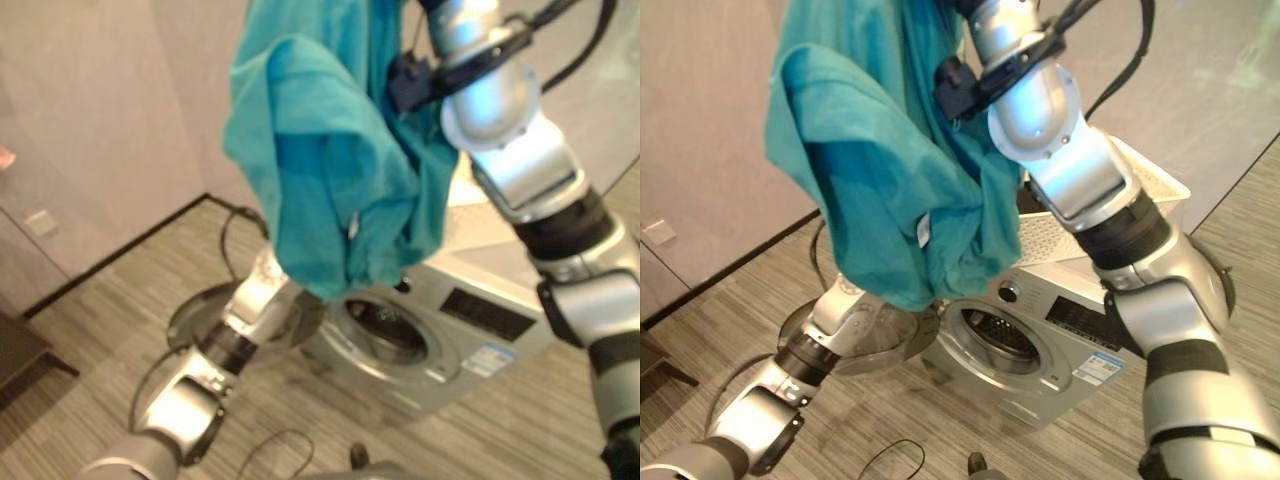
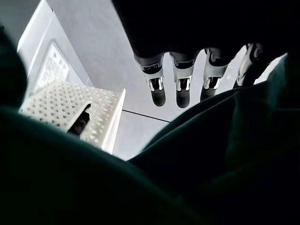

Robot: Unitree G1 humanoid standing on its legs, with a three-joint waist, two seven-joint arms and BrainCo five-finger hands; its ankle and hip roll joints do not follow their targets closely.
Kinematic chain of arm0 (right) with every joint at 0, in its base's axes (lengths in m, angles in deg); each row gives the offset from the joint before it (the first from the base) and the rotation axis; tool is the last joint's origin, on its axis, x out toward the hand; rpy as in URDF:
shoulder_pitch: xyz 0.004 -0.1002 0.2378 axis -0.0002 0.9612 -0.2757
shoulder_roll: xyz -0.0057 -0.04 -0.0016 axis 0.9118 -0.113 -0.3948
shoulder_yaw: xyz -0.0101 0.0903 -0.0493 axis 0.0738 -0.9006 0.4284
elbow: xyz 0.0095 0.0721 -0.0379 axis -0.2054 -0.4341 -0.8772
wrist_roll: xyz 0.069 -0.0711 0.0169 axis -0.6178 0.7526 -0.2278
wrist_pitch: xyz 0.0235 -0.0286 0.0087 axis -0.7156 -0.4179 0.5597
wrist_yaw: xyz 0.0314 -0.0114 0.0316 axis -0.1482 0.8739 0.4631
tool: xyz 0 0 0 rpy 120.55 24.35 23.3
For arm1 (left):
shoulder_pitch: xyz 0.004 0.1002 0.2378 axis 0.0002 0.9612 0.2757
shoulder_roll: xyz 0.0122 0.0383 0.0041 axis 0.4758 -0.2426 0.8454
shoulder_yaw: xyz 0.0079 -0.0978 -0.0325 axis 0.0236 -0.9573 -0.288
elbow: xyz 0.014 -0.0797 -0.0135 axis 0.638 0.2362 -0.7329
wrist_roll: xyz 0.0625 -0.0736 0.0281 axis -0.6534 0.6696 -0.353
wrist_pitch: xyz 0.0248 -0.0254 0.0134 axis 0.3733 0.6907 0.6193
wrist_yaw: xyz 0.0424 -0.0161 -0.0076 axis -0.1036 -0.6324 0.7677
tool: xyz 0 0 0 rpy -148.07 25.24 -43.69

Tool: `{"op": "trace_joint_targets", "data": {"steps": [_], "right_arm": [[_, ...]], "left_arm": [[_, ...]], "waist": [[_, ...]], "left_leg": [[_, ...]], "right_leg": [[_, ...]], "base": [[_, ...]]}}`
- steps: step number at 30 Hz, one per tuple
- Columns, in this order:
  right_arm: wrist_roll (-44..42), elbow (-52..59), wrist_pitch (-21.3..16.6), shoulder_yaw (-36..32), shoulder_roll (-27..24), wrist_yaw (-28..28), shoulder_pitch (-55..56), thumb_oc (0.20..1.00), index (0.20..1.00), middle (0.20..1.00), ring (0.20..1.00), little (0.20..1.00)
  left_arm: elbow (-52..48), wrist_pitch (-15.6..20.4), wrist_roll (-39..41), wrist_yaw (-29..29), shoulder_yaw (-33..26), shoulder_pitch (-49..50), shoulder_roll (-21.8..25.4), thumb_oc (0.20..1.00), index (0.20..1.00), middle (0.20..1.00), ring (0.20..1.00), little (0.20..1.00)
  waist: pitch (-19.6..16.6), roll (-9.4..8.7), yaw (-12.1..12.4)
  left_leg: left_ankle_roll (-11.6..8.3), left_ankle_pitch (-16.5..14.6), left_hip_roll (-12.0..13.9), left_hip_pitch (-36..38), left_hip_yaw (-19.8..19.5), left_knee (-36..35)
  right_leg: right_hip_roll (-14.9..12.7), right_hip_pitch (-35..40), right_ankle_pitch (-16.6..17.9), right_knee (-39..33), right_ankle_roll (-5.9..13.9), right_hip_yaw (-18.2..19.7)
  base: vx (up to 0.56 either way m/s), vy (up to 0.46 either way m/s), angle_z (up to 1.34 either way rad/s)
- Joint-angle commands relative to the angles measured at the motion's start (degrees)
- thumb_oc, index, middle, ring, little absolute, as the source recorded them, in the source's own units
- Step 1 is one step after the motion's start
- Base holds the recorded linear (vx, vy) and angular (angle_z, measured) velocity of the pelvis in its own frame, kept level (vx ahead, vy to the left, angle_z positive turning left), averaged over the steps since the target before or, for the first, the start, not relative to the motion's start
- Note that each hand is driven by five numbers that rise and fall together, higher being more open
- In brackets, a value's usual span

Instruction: Grab the laundry basket,head to the washer,open it,put in the laundry and shut it.

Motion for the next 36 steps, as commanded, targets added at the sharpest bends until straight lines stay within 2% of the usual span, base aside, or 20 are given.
{"op": "trace_joint_targets", "data": {"steps": [1, 30, 31, 32, 33, 36], "right_arm": [[-1.52, -3.28, -2.36, -2.01, 1.51, 1.87, -3.95, 0.2, 0.2, 0.2, 0.2, 0.2], [-2.21, -3.45, -3.88, -2.6, 3.4, 1.92, -2.6, 0.2, 0.2, 0.2, 0.2, 0.2], [-2.38, -3.41, -3.96, -2.63, 3.36, 1.91, -2.52, 0.2, 0.2, 0.2, 0.2, 0.2], [-2.43, -3.5, -3.99, -2.66, 3.34, 1.97, -2.56, 0.2, 0.2, 0.2, 0.2, 0.2], [-2.48, -3.51, -4.02, -2.6, 3.24, 1.97, -2.67, 0.2, 0.2, 0.2, 0.2, 0.2], [-2.61, -3.51, -4.24, -2.65, 2.76, 2.0, -2.54, 0.2, 0.2, 0.2, 0.2, 0.2]], "left_arm": [[0.65, 5.79, 0.31, -0.78, -1.62, -5.05, 0.53, 1.0, 1.0, 1.0, 1.0, 1.0], [0.92, 9.4, 1.26, -1.38, -4.13, -5.93, -1.33, 1.0, 1.0, 1.0, 1.0, 1.0], [0.82, 9.42, 1.14, -1.4, -4.11, -6.02, -1.25, 0.655, 0.655, 0.655, 0.655, 0.655], [0.83, 9.46, 0.84, -1.48, -4.06, -6.18, -1.22, 0.379, 0.379, 0.379, 0.379, 0.379], [0.9, 9.5, 0.65, -1.56, -4.08, -6.36, -1.23, 0.2, 0.2, 0.2, 0.2, 0.2], [0.75, 9.81, -1.62, -2.58, -4.35, -7.09, -1.11, 0.2, 0.2, 0.2, 0.2, 0.2]], "waist": [[-0.88, -0.59, 1.16], [-1.18, -0.81, 0.17], [-1.19, -0.81, 0.16], [-1.19, -0.84, 0.12], [-1.18, -0.86, 0.12], [-1.15, -0.95, -0.01]], "left_leg": [[2.23, -8.24, 1.54, 4.34, 3.0, 3.33], [2.21, -8.08, 1.51, 4.95, 3.98, 2.46], [2.23, -8.1, 1.53, 4.95, 3.98, 2.48], [2.22, -8.11, 1.53, 4.97, 4.01, 2.49], [2.21, -8.11, 1.54, 4.97, 4.03, 2.49], [2.14, -8.08, 1.67, 5.09, 4.21, 2.4]], "right_leg": [[-4.22, -7.26, -3.58, 11.29, 4.75, 2.41], [-3.66, -7.84, -3.21, 11.11, 4.72, 3.17], [-3.64, -7.87, -3.22, 11.12, 4.71, 3.2], [-3.62, -7.88, -3.23, 11.12, 4.69, 3.16], [-3.64, -7.85, -3.25, 11.13, 4.7, 3.11], [-3.6, -7.78, -3.31, 11.18, 4.7, 3.03]], "base": [[0.0, -0.012, -0.04], [0.0, -0.001, -0.02], [0.0, 0.0, 0.0], [0.0, 0.0, 0.0], [0.0, 0.0, 0.0], [0.0, 0.0, 0.0]]}}
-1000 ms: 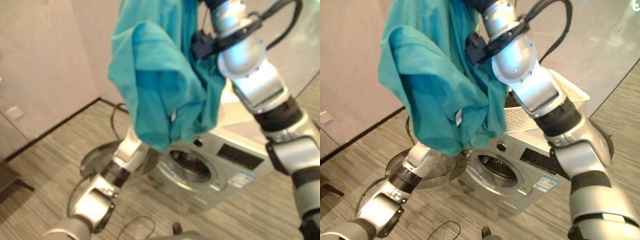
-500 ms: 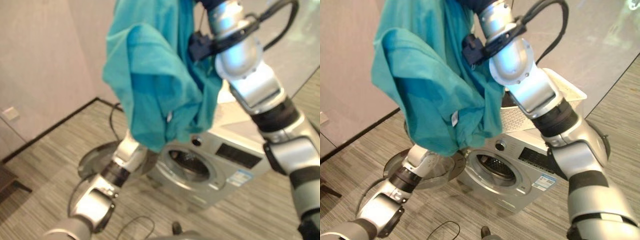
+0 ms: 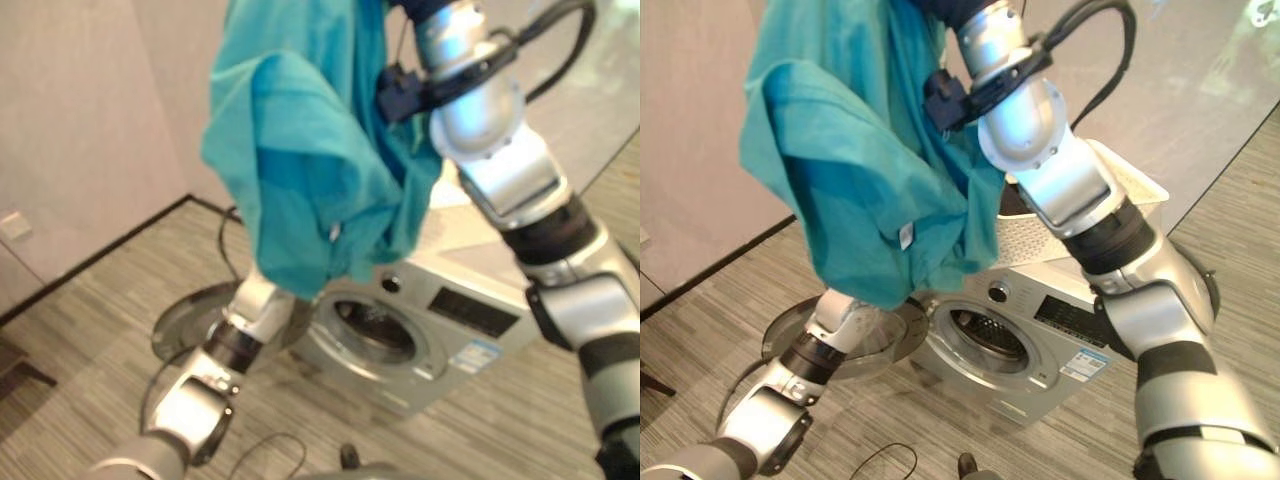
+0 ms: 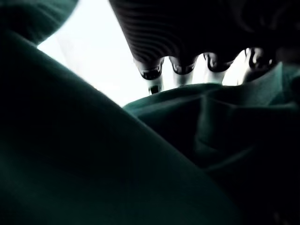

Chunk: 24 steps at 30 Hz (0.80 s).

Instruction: Grab the laundry basket,head to the washer,open it,put in the laundry and shut it.

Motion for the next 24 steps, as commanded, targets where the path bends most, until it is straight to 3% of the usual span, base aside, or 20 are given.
{"op": "trace_joint_targets", "data": {"steps": [1, 18, 19, 20, 21, 24], "right_arm": [[-2.59, -3.35, -1.85, -2.66, 0.34, 1.76, -3.55, 0.2, 0.2, 0.2, 0.2, 0.2], [-5.94, -2.07, -3.5, -2.67, -1.76, 0.64, -2.03, 0.2, 0.2, 0.2, 0.2, 0.2], [-6.16, -1.61, -3.5, -2.76, -2.15, 0.36, -1.61, 0.366, 0.366, 0.366, 0.366, 0.366], [-6.16, -1.6, -3.49, -2.77, -2.16, 0.35, -1.59, 0.451, 0.451, 0.451, 0.451, 0.451], [-6.81, -0.9, -3.67, -2.91, -2.96, -0.52, -0.64, 0.589, 0.589, 0.589, 0.589, 0.589], [-6.82, -0.87, -3.65, -2.94, -2.98, -0.53, -0.61, 0.589, 0.589, 0.589, 0.589, 0.589]], "left_arm": [[0.8, 4.29, -3.08, -1.41, -1.38, -7.06, 0.98, 0.2, 0.2, 0.2, 0.2, 0.2], [1.14, 4.91, -11.44, -6.97, -5.15, -9.26, 3.42, 0.2, 0.2, 0.2, 0.2, 0.2], [0.85, 4.84, -12.08, -7.42, -5.58, -9.45, 3.86, 0.2, 0.2, 0.2, 0.2, 0.2], [0.83, 4.83, -12.09, -7.42, -5.57, -9.44, 3.85, 0.2, 0.2, 0.2, 0.2, 0.2], [0.6, 4.86, -12.89, -7.94, -6.4, -10.2, 4.83, 0.2, 0.2, 0.2, 0.2, 0.2], [0.59, 4.85, -12.9, -7.95, -6.38, -10.2, 4.83, 0.2, 0.2, 0.2, 0.2, 0.2]], "waist": [[-0.04, 0.58, 0.8], [-0.44, 0.65, -0.06], [-0.45, 0.69, -0.12], [-0.45, 0.68, -0.11], [-0.51, 0.75, -0.15], [-0.51, 0.74, -0.13]], "left_leg": [[2.15, -8.06, 1.69, 5.58, 2.8, 2.44], [1.77, -8.07, 1.97, 6.1, 4.02, 2.35], [1.76, -8.11, 1.98, 6.13, 4.08, 2.38], [1.76, -8.11, 1.98, 6.13, 4.08, 2.39], [1.74, -8.17, 2.01, 6.17, 4.08, 2.49], [1.74, -8.18, 2.01, 6.17, 4.08, 2.5]], "right_leg": [[-3.77, -6.47, -3.71, 11.2, 4.83, 1.71], [-2.97, -6.71, -3.58, 10.85, 4.75, 2.65], [-2.95, -6.73, -3.61, 10.9, 4.75, 2.68], [-2.94, -6.73, -3.62, 10.9, 4.75, 2.69], [-2.88, -6.73, -3.71, 11.0, 4.74, 2.73], [-2.87, -6.73, -3.72, 11.01, 4.74, 2.73]], "base": [[0.0, 0.0, 0.0], [0.0, -0.001, -0.02], [0.0, 0.0, 0.0], [0.0, 0.0, 0.0], [0.0, 0.0, 0.0], [0.0, 0.001, -0.05]]}}
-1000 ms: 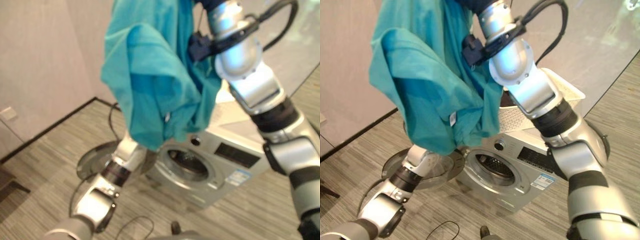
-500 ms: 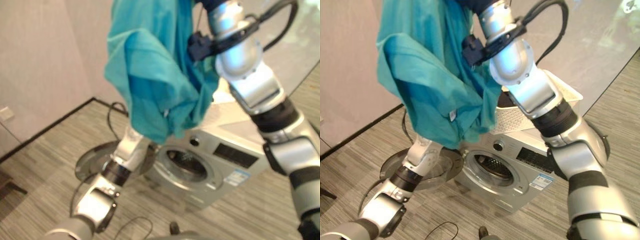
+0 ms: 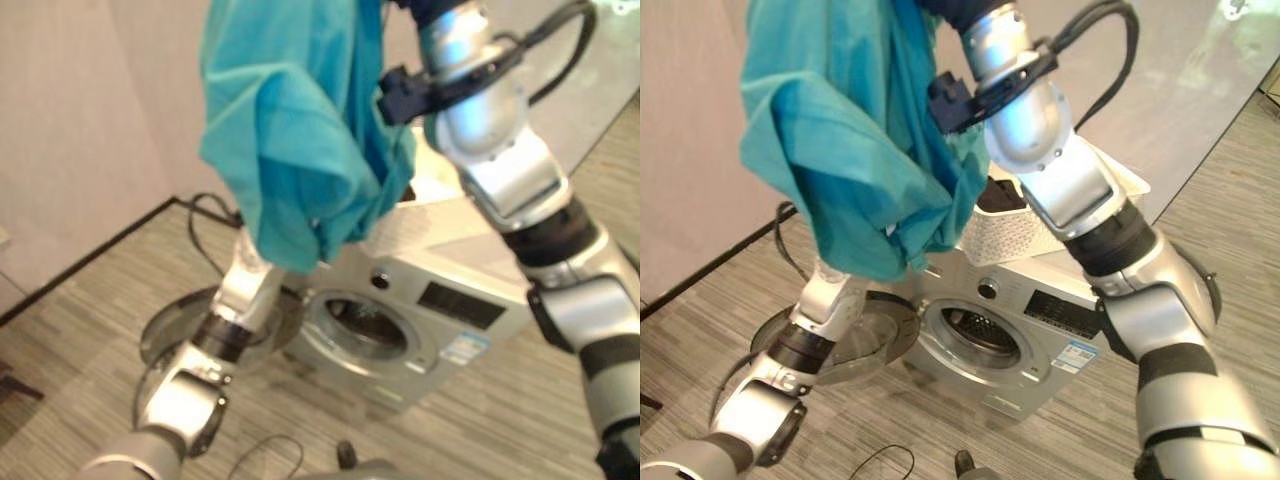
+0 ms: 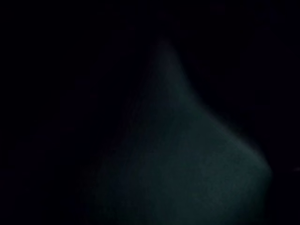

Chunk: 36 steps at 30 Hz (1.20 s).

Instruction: Grab the laundry basket,head to the washer,open it,put in the laundry and shut it.

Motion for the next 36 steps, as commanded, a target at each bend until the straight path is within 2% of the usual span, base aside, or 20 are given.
{"op": "trace_joint_targets", "data": {"steps": [1, 3, 4, 5, 8, 9, 11, 13, 19, 23, 25, 28, 29, 30, 32, 34, 36], "right_arm": [[-3.3, 0.31, -1.67, -2.86, -4.26, -0.65, -1.14, 1.0, 1.0, 1.0, 1.0, 1.0], [-4.74, 2.55, -1.72, -4.29, -6.73, -2.1, 1.87, 1.0, 1.0, 1.0, 1.0, 1.0], [-4.75, 2.7, -1.66, -4.47, -6.76, -2.14, 1.98, 1.0, 1.0, 1.0, 1.0, 1.0], [-6.83, 5.17, -1.65, -5.08, -9.84, -4.06, 5.31, 1.0, 1.0, 1.0, 1.0, 1.0], [-6.95, 5.73, -1.51, -5.47, -10.3, -4.31, 6.19, 1.0, 1.0, 1.0, 1.0, 1.0], [-7.01, 6.09, -1.43, -6.27, -11.15, -4.54, 8.09, 1.0, 1.0, 1.0, 1.0, 1.0], [-6.83, 6.65, -1.22, -6.91, -11.4, -4.6, 9.36, 1.0, 1.0, 1.0, 1.0, 1.0], [-6.5, 7.14, -0.97, -8.15, -12.58, -4.38, 11.87, 1.0, 1.0, 1.0, 1.0, 1.0], [-6.58, 6.98, -0.72, -10.9, -13.73, -3.8, 15.74, 1.0, 1.0, 1.0, 1.0, 1.0], [-6.43, 6.74, -0.24, -13.73, -13.79, -3.09, 19.31, 1.0, 1.0, 1.0, 1.0, 1.0], [-4.47, 7.58, -0.49, -18.11, -13.6, -1.74, 23.21, 1.0, 1.0, 1.0, 1.0, 1.0], [-2.68, 8.81, -0.64, -20.83, -13.2, -0.98, 25.95, 1.0, 1.0, 1.0, 1.0, 1.0], [3.6, 11.64, -0.42, -27.95, -12.63, 1.04, 32.37, 1.0, 1.0, 1.0, 1.0, 1.0], [13.32, 15.81, 0.42, -36.94, -11.53, 5.32, 39.9, 1.0, 1.0, 1.0, 1.0, 1.0], [22.45, 18.45, 1.99, -44.16, -11.42, 10.83, 43.28, 1.0, 1.0, 1.0, 1.0, 1.0], [28.15, 19.41, 3.4, -48.81, -12.44, 14.7, 44.19, 1.0, 1.0, 1.0, 1.0, 1.0], [35.87, 19.4, 7.4, -52.82, -17.8, 17.95, 44.52, 1.0, 1.0, 1.0, 1.0, 1.0]], "left_arm": [[0.31, 3.21, -4.34, -1.67, -1.41, -8.37, 3.4, 0.2, 0.2, 0.2, 0.2, 0.2], [0.64, 2.64, -7.48, -3.26, -3.32, -11.37, 7.26, 0.2, 0.2, 0.2, 0.2, 0.2], [0.74, 2.65, -7.55, -3.35, -3.22, -11.52, 7.28, 0.2, 0.2, 0.2, 0.2, 0.2], [3.87, 2.18, -10.23, -6.21, -4.82, -17.04, 14.25, 0.2, 0.2, 0.2, 0.2, 0.2], [4.47, 2.25, -10.35, -6.67, -5.07, -18.03, 15.61, 0.2, 0.2, 0.2, 0.2, 0.2], [5.09, 2.02, -10.78, -7.46, -5.75, -19.97, 18.81, 0.2, 0.2, 0.2, 0.2, 0.2], [5.44, 2.07, -10.77, -7.55, -5.46, -21.01, 20.02, 0.2, 0.2, 0.2, 0.2, 0.2], [5.93, 1.96, -10.92, -6.99, -4.38, -23.2, 23.85, 0.2, 0.2, 0.2, 0.2, 0.2], [2.77, 2.12, -10.46, -3.99, -2.98, -21.74, 27.1, 0.2, 0.2, 0.2, 0.2, 0.2], [-3.58, 2.32, -9.04, -0.23, -3.01, -15.87, 27.68, 0.2, 0.2, 0.2, 0.2, 0.2], [-9.28, 2.7, -8.52, 2.54, -4.83, -8.48, 27.33, 0.2, 0.2, 0.2, 0.2, 0.2], [-12.1, 2.57, -8.71, 3.54, -6.52, -4.06, 26.98, 0.2, 0.2, 0.2, 0.2, 0.2], [-17.82, 2.36, -8.79, 6.2, -10.41, 5.85, 25.38, 0.2, 0.2, 0.2, 0.2, 0.2], [-22.83, 2.37, -8.4, 8.37, -13.95, 15.06, 22.83, 0.2, 0.2, 0.2, 0.2, 0.2], [-25.92, 2.42, -8.11, 9.47, -16.48, 21.29, 20.84, 0.2, 0.2, 0.2, 0.2, 0.2], [-27.61, 2.67, -7.76, 9.86, -18.26, 24.72, 20.31, 0.2, 0.2, 0.2, 0.2, 0.2], [-28.56, 2.78, -6.47, 10.33, -19.74, 27.94, 19.35, 0.2, 0.2, 0.2, 0.2, 0.2]], "waist": [[-0.63, 1.08, 1.75], [-0.93, 1.69, 1.67], [-0.88, 1.63, 1.67], [-1.26, 2.68, 1.63], [-1.22, 2.81, 1.57], [-1.32, 3.38, 1.64], [-1.29, 3.36, 1.67], [-1.32, 3.94, 1.98], [-0.94, 4.48, 2.73], [-0.4, 4.4, 3.57], [0.44, 4.39, 4.09], [0.58, 4.36, 4.24], [1.43, 4.15, 4.37], [1.97, 4.29, 4.55], [2.77, 4.16, 4.67], [2.75, 4.3, 4.89], [2.68, 4.06, 5.16]], "left_leg": [[1.83, -8.15, 2.07, 5.84, 2.6, 2.68], [1.73, -8.2, 2.1, 6.05, 2.67, 2.78], [1.72, -8.22, 2.12, 6.04, 2.65, 2.79], [1.52, -7.97, 2.0, 6.12, 2.6, 2.76], [1.49, -7.94, 1.98, 6.14, 2.56, 2.71], [1.43, -7.85, 1.93, 6.14, 2.45, 2.69], [1.42, -7.84, 1.94, 6.15, 2.39, 2.68], [1.39, -7.77, 1.82, 5.98, 1.99, 2.91], [1.53, -7.82, 1.69, 5.5, 1.21, 3.21], [1.81, -8.18, 1.52, 4.7, 0.18, 4.1], [2.18, -8.88, 1.14, 4.13, -0.33, 4.96], [2.38, -9.37, 1.0, 3.9, -0.44, 5.59], [2.84, -9.97, 0.5, 3.12, -0.55, 7.18], [3.51, -11.96, 0.12, 2.8, -0.51, 8.89], [3.74, -12.07, -0.29, 1.82, -0.38, 10.25], [4.08, -13.19, -0.45, 1.72, -0.53, 10.56], [4.33, -13.68, -0.81, 1.36, -0.4, 11.07]], "right_leg": [[-2.97, -6.24, -4.08, 11.25, 4.68, 1.61], [-2.9, -6.14, -4.46, 11.54, 4.71, 1.6], [-2.89, -6.14, -4.48, 11.56, 4.71, 1.58], [-3.12, -6.04, -4.63, 11.67, 5.01, 1.32], [-3.15, -6.03, -4.61, 11.65, 5.06, 1.28], [-3.25, -5.96, -4.68, 11.6, 5.12, 1.28], [-3.31, -5.87, -4.74, 11.62, 5.13, 1.18], [-3.57, -5.71, -4.91, 11.75, 5.1, 0.8], [-4.01, -5.45, -5.03, 11.87, 4.97, 0.17], [-4.59, -5.17, -5.2, 12.02, 4.87, -0.43], [-5.0, -5.16, -5.29, 12.14, 4.82, -0.53], [-5.19, -5.17, -5.26, 12.21, 4.8, -0.37], [-5.6, -5.51, -4.65, 12.22, 4.73, 0.09], [-5.88, -5.34, -5.02, 11.96, 5.2, 0.66], [-6.15, -5.85, -4.1, 11.66, 5.16, 1.32], [-6.19, -5.84, -4.6, 11.3, 5.57, 1.46], [-6.42, -5.85, -4.15, 10.59, 5.89, 1.74]], "base": [[0.0, 0.007, -0.04], [0.0, 0.0, 0.0], [0.0, 0.0, 0.0], [0.0, 0.0, 0.0], [0.0, 0.0, 0.0], [0.0, 0.0, 0.0], [0.0, 0.0, 0.0], [0.01, -0.002, 0.04], [0.01, -0.002, 0.04], [0.0, -0.006, 0.07], [0.0, 0.011, 0.08], [0.0, 0.017, 0.06], [0.04, 0.051, 0.08], [0.04, 0.054, 0.05], [0.0, 0.038, -0.02], [0.01, 0.033, -0.05], [0.0, 0.011, -0.02]]}}
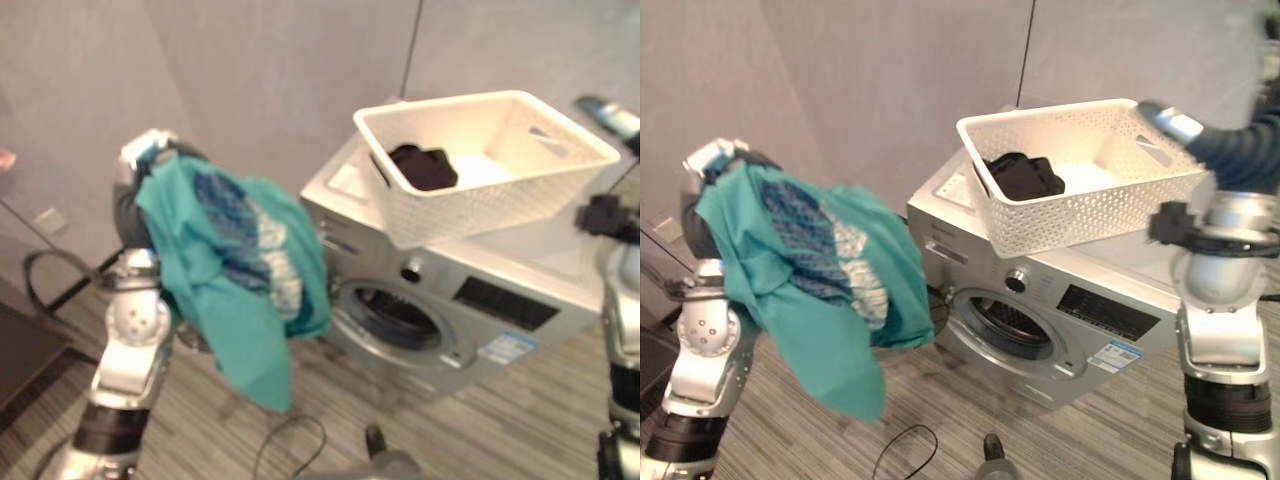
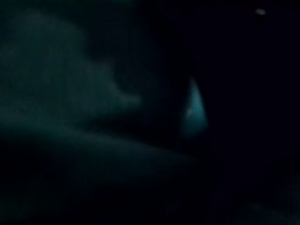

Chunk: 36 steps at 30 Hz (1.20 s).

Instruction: Grab the laundry basket,head to the washer,open it,put in the laundry and shut it.

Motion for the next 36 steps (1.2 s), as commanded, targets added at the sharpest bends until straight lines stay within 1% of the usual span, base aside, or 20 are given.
{"op": "trace_joint_targets", "data": {"steps": [1, 3, 6, 7, 10, 11, 13, 14, 15, 17, 19, 21, 23, 25, 28, 29, 30, 32, 35, 36], "right_arm": [[13.69, -1.23, 4.86, -2.58, -9.68, 7.72, -5.96, 1.0, 1.0, 1.0, 1.0, 1.0], [21.38, -2.45, 9.37, -6.67, -16.38, 9.19, -4.29, 1.0, 1.0, 1.0, 1.0, 1.0], [27.63, -5.3, 13.64, -10.74, -22.07, 11.49, -1.95, 1.0, 1.0, 1.0, 1.0, 1.0], [28.52, -6.15, 14.22, -11.47, -22.66, 11.73, -0.96, 1.0, 1.0, 1.0, 1.0, 1.0], [30.42, -6.57, 15.38, -13.45, -21.17, 12.87, 1.58, 1.0, 1.0, 1.0, 1.0, 1.0], [30.46, -6.39, 15.42, -13.76, -21.07, 12.82, 1.93, 1.0, 1.0, 1.0, 1.0, 1.0], [34.67, -4.96, 17.22, -15.0, -17.62, 13.87, 4.28, 1.0, 1.0, 1.0, 1.0, 1.0], [35.08, -4.48, 17.42, -15.2, -17.27, 13.77, 4.65, 1.0, 1.0, 1.0, 1.0, 1.0], [39.55, -2.48, 19.89, -16.78, -14.28, 13.23, 7.18, 1.0, 1.0, 1.0, 1.0, 1.0], [44.69, -1.52, 23.56, -19.04, -11.06, 13.18, 10.27, 1.0, 1.0, 1.0, 1.0, 1.0], [49.77, 1.42, 26.65, -21.11, -6.38, 11.86, 13.98, 1.0, 1.0, 1.0, 1.0, 1.0], [55.41, 1.9, 29.46, -22.71, 1.1, 8.75, 22.31, 1.0, 1.0, 1.0, 1.0, 1.0], [55.65, 0.75, 29.66, -21.67, 4.51, 8.05, 26.39, 1.0, 1.0, 1.0, 1.0, 1.0], [55.24, -0.73, 29.05, -19.47, 8.6, 7.93, 30.38, 1.0, 1.0, 1.0, 1.0, 1.0], [55.7, -2.53, 28.56, -18.47, 11.65, 8.01, 36.78, 1.0, 1.0, 1.0, 1.0, 1.0], [52.82, -5.04, 27.22, -17.1, 13.7, 9.49, 39.98, 1.0, 1.0, 1.0, 1.0, 1.0], [50.14, -6.64, 26.33, -16.34, 15.06, 10.27, 40.67, 1.0, 1.0, 1.0, 1.0, 1.0], [43.0, -10.51, 23.52, -14.12, 16.98, 14.06, 41.42, 1.0, 1.0, 1.0, 1.0, 1.0], [35.24, -16.52, 21.31, -10.96, 17.36, 17.93, 40.72, 1.0, 1.0, 1.0, 1.0, 1.0], [33.59, -18.44, 20.7, -9.7, 17.14, 18.63, 40.36, 1.0, 1.0, 1.0, 1.0, 1.0]], "left_arm": [[-3.77, 3.73, 2.02, 0.9, -3.63, -3.07, 3.02, 0.2, 0.2, 0.2, 0.2, 0.2], [-4.71, 3.93, 1.96, 1.16, -5.81, -0.17, 2.4, 0.2, 0.2, 0.2, 0.2, 0.2], [-4.86, 4.49, 2.35, 0.94, -7.27, 1.85, 1.33, 0.2, 0.2, 0.2, 0.2, 0.2], [-4.72, 4.61, 2.19, 0.83, -7.5, 2.12, 0.84, 0.2, 0.2, 0.2, 0.2, 0.2], [-4.33, 4.63, 2.1, 0.6, -7.0, 2.76, -1.08, 0.2, 0.2, 0.2, 0.2, 0.2], [-4.34, 4.62, 2.07, 0.58, -6.86, 2.74, -1.05, 0.2, 0.2, 0.2, 0.2, 0.2], [-4.35, 4.25, 2.16, 0.56, -6.12, 3.64, -3.23, 0.2, 0.2, 0.2, 0.2, 0.2], [-4.45, 4.2, 2.09, 0.57, -6.02, 3.75, -3.25, 0.2, 0.2, 0.2, 0.2, 0.2], [-5.28, 3.76, 2.39, 0.91, -5.38, 5.01, -4.75, 0.2, 0.2, 0.2, 0.2, 0.2], [-6.15, 3.3, 3.11, 1.57, -5.16, 7.01, -6.43, 0.2, 0.2, 0.2, 0.2, 0.2], [-7.28, 2.89, 4.77, 2.45, -4.21, 9.11, -7.61, 0.2, 0.2, 0.2, 0.2, 0.2], [-9.42, 2.43, 5.44, 4.27, -3.64, 13.26, -8.37, 0.2, 0.2, 0.2, 0.2, 0.2], [-9.74, 2.38, 6.11, 4.88, -3.28, 15.37, -9.06, 0.2, 0.2, 0.2, 0.2, 0.2], [-9.27, 2.2, 6.21, 5.22, -2.79, 17.79, -9.11, 0.2, 0.2, 0.2, 0.2, 0.2], [-8.78, 2.22, 6.5, 5.93, -2.93, 21.87, -8.48, 0.2, 0.2, 0.2, 0.2, 0.2], [-8.45, 2.12, 5.31, 5.7, -2.93, 23.37, -7.17, 0.2, 0.2, 0.2, 0.2, 0.2], [-8.15, 2.04, 4.29, 5.65, -2.59, 23.84, -6.75, 0.2, 0.2, 0.2, 0.2, 0.2], [-6.58, 1.63, 5.02, 5.94, -0.64, 24.33, -5.76, 0.2, 0.2, 0.2, 0.2, 0.2], [-3.16, 0.67, 5.57, 6.82, 2.54, 23.46, -3.72, 0.2, 0.2, 0.2, 0.2, 0.2], [-0.87, 0.05, 5.2, 7.29, 4.52, 22.45, -3.04, 0.2, 0.2, 0.2, 0.2, 0.2]], "waist": [[-3.47, -2.06, 0.61], [-3.8, -2.3, 0.67], [-4.54, -2.99, 0.15], [-4.79, -3.05, 0.27], [-5.17, -3.36, 0.28], [-5.18, -3.41, 0.39], [-5.15, -3.28, 0.04], [-5.2, -3.3, 0.09], [-5.2, -3.18, -0.11], [-4.92, -2.74, -0.6], [-5.06, -2.55, -0.66], [-4.69, -2.23, -1.18], [-4.16, -2.09, -1.47], [-3.4, -1.78, -1.85], [-3.22, -1.82, -2.11], [-3.0, -1.83, -2.23], [-2.64, -1.51, -2.39], [-2.37, -1.47, -2.44], [-2.03, -1.21, -2.58], [-1.89, -1.12, -2.88]], "left_leg": [[3.77, -12.88, 0.36, 2.36, 1.43, 10.78], [3.91, -12.88, 0.09, 2.5, 1.57, 10.28], [3.86, -12.62, 0.01, 2.64, 2.02, 9.46], [3.86, -12.44, -0.03, 2.71, 2.13, 9.07], [3.85, -12.12, 0.13, 3.08, 2.5, 8.42], [3.84, -12.08, 0.13, 3.13, 2.5, 8.36], [3.87, -12.11, 0.32, 3.54, 2.45, 8.11], [3.87, -12.11, 0.35, 3.6, 2.42, 8.07], [3.88, -12.1, 0.48, 3.86, 2.38, 7.81], [3.92, -12.09, 0.47, 3.91, 2.3, 7.68], [3.97, -12.1, 0.54, 3.89, 2.1, 7.7], [4.19, -12.27, 0.49, 3.8, 2.08, 7.83], [4.34, -12.37, 0.43, 3.71, 2.22, 8.01], [4.58, -12.52, 0.26, 3.66, 2.54, 8.21], [4.73, -12.71, 0.15, 3.77, 2.88, 8.41], [4.68, -12.61, 0.13, 3.68, 2.99, 8.58], [4.72, -12.61, 0.08, 3.58, 2.99, 8.66], [4.79, -12.76, 0.02, 3.42, 2.81, 9.13], [4.76, -12.95, -0.12, 3.26, 2.85, 9.82], [4.68, -13.02, -0.13, 3.26, 3.0, 10.1]], "right_leg": [[-5.29, -5.83, -2.62, 9.54, 5.34, 2.99], [-5.43, -5.86, -1.85, 8.71, 5.73, 2.98], [-5.56, -6.01, -1.06, 7.68, 6.24, 2.98], [-5.62, -5.98, -0.78, 7.26, 6.36, 2.88], [-5.64, -5.87, -0.51, 6.91, 6.43, 2.66], [-5.64, -5.84, -0.51, 6.9, 6.42, 2.65], [-5.6, -5.64, -0.62, 6.94, 6.38, 2.54], [-5.58, -5.57, -0.63, 6.93, 6.38, 2.49], [-5.55, -5.37, -0.63, 6.93, 6.31, 2.33], [-5.6, -5.37, -0.61, 6.83, 6.32, 2.29], [-5.63, -5.26, -0.61, 6.77, 6.31, 2.16], [-5.67, -5.46, -0.53, 6.89, 6.21, 2.25], [-5.73, -5.69, -0.41, 6.92, 6.21, 2.43], [-5.82, -5.97, -0.24, 6.81, 6.24, 2.59], [-5.98, -5.98, -0.07, 6.72, 6.37, 2.79], [-6.16, -5.99, 0.02, 6.71, 6.4, 2.66], [-6.29, -6.08, 0.08, 6.71, 6.39, 2.64], [-6.46, -6.14, 0.21, 6.72, 6.31, 2.62], [-6.73, -6.24, 0.2, 6.83, 6.38, 2.6], [-6.86, -6.32, 0.2, 7.0, 6.42, 2.63]], "base": [[0.02, 0.031, -0.04], [0.0, 0.006, -0.03], [0.0, 0.0, -0.03], [0.0, 0.0, 0.0], [0.0, -0.01, -0.08], [0.0, -0.011, -0.12], [0.0, -0.01, -0.06], [0.0, 0.0, 0.0], [0.0, 0.0, 0.0], [0.0, -0.004, 0.02], [0.0, 0.0, 0.0], [-0.03, 0.009, 0.0], [-0.04, 0.015, -0.01], [-0.04, 0.018, -0.04], [-0.05, 0.02, -0.06], [-0.07, 0.026, -0.02], [-0.08, 0.021, 0.01], [-0.07, 0.011, 0.01], [-0.06, 0.0, 0.0], [-0.05, -0.003, -0.03]]}}
